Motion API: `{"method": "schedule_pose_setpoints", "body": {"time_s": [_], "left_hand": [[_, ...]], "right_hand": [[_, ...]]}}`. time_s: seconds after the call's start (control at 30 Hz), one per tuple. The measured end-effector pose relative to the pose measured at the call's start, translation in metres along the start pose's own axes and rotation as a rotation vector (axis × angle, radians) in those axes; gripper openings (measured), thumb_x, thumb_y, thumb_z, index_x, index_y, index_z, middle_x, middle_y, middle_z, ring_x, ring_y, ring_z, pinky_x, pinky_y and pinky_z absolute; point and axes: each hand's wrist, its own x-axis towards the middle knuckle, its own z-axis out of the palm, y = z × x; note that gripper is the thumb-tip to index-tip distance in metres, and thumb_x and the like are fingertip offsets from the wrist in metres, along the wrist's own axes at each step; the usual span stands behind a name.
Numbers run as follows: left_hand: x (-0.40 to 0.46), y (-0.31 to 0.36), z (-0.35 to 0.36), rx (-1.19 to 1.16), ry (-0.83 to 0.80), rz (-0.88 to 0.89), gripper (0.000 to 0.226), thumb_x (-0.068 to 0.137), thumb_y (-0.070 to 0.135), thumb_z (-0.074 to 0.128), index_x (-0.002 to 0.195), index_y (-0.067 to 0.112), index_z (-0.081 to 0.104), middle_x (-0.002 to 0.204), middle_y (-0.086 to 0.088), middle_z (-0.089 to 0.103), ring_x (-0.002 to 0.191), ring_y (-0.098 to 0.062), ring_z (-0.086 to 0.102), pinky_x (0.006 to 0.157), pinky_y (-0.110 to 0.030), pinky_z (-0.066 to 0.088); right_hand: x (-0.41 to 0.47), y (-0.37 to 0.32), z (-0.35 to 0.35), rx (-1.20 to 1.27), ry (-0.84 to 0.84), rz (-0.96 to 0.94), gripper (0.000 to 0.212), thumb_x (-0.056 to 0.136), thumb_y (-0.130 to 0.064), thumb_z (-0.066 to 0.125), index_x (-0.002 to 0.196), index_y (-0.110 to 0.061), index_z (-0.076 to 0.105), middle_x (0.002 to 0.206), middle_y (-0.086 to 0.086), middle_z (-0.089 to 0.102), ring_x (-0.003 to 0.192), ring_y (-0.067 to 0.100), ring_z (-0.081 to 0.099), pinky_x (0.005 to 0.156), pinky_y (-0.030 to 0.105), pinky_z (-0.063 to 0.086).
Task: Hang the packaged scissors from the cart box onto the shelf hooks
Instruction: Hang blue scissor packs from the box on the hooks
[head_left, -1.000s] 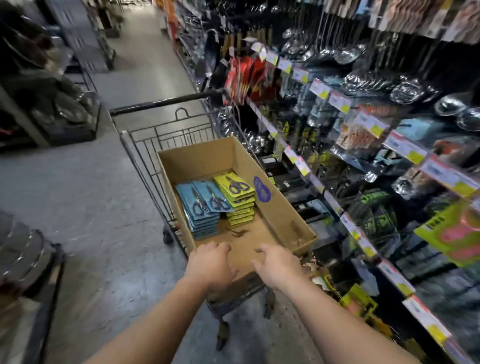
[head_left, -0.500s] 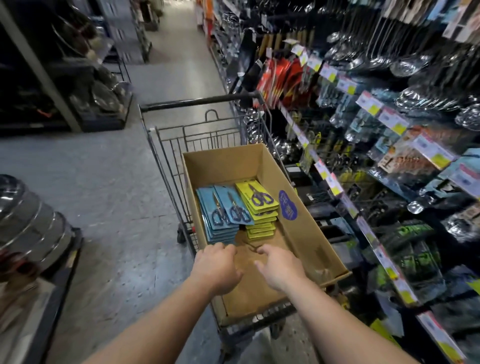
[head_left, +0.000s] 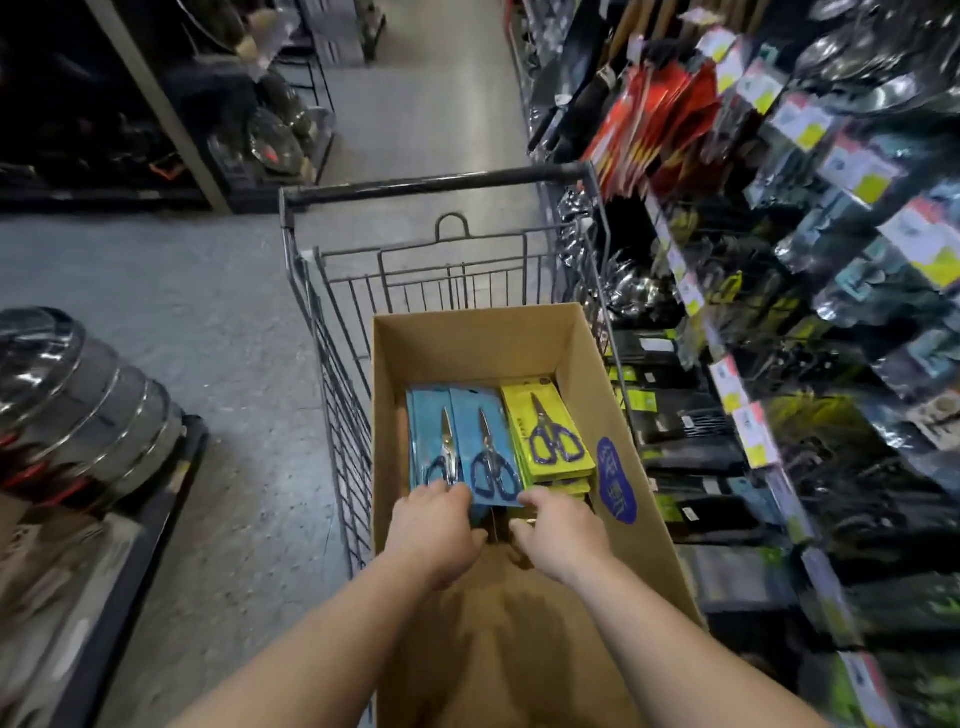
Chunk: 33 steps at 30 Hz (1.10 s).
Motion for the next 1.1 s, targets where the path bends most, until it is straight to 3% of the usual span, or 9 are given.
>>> {"method": "schedule_pose_setpoints", "body": {"time_s": [0.37,0.73,0.97,1.1], "left_hand": [[0.085,-0.006,0.036,-0.166,-0.047,-0.197,0.046,0.092,0.049,0.054,0.128,0.021,0.052,0.125,-0.005,0.057,0.117,-0.025,0.052,0.1,-0.042,0.043],[0.134,0.0,0.072,-0.127,0.044,-0.406,0.08,0.082,0.073,0.054,0.135,0.013,0.048,0.135,-0.013,0.049,0.127,-0.031,0.043,0.104,-0.045,0.034],[0.128,-0.015,0.062,-0.215,-0.024,-0.497,0.047,0.087,0.053,0.06,0.117,0.016,0.061,0.12,-0.009,0.06,0.113,-0.031,0.055,0.095,-0.041,0.042],[0.105,-0.02,0.061,-0.582,-0.025,-0.61,0.026,0.095,0.032,0.057,0.111,0.012,0.061,0.102,-0.006,0.066,0.101,-0.031,0.063,0.079,-0.03,0.046]], "right_hand": [[0.086,0.018,0.034,0.011,-0.159,0.036,0.045,0.093,-0.041,0.059,0.136,-0.032,0.052,0.133,-0.001,0.058,0.119,0.022,0.056,0.094,0.035,0.049],[0.103,0.034,0.069,0.07,-0.203,0.12,0.041,0.094,-0.037,0.059,0.134,-0.032,0.054,0.134,0.0,0.058,0.121,0.026,0.053,0.097,0.034,0.045],[0.119,0.031,0.067,0.129,-0.22,0.183,0.042,0.094,-0.04,0.058,0.134,-0.028,0.053,0.13,0.002,0.061,0.117,0.027,0.057,0.092,0.035,0.048],[0.13,0.016,0.067,0.298,-0.243,0.266,0.053,0.094,-0.044,0.055,0.139,-0.016,0.048,0.133,0.008,0.059,0.121,0.03,0.055,0.096,0.034,0.045]]}}
